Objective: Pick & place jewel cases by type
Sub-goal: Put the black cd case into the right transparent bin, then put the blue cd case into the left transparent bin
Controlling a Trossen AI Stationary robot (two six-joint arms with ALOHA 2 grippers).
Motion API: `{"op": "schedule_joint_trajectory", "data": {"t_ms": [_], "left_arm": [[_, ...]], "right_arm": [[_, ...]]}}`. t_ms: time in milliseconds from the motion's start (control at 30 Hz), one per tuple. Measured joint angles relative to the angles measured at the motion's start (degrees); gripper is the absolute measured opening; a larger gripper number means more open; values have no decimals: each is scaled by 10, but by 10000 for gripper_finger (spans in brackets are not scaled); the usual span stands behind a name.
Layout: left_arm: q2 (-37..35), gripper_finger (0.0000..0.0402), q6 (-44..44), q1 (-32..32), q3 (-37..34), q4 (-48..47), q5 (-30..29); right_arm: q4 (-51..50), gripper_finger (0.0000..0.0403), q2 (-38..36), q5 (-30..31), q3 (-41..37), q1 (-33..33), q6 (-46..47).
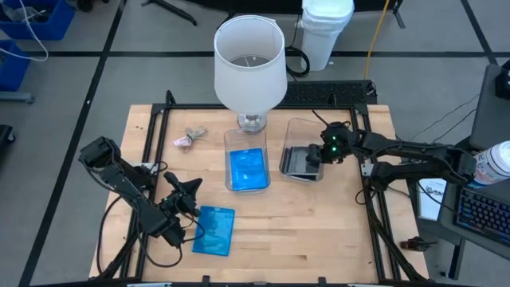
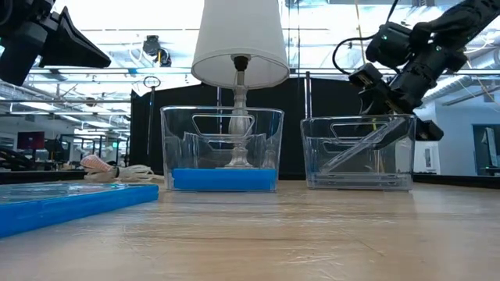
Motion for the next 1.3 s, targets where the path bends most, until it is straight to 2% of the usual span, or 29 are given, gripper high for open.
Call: {"op": "schedule_joint_trajectory", "data": {"t_ms": [100,267,800,1000,1300], "left_arm": [[0,6,5,0,0,0,0],[0,30,8,0,0,0,-1],[0,42,12,0,0,0,-6],[0,42,12,9,0,0,-8],[0,42,11,29,0,5,-15]], "right_arm": [[-56,212,0,18,33,6,-17],[-124,212,1,47,82,21,-34],[-228,212,59,53,109,62,-24],[-333,212,59,101,199,64,-49],[-422,212,60,164,340,96,-85]]}}
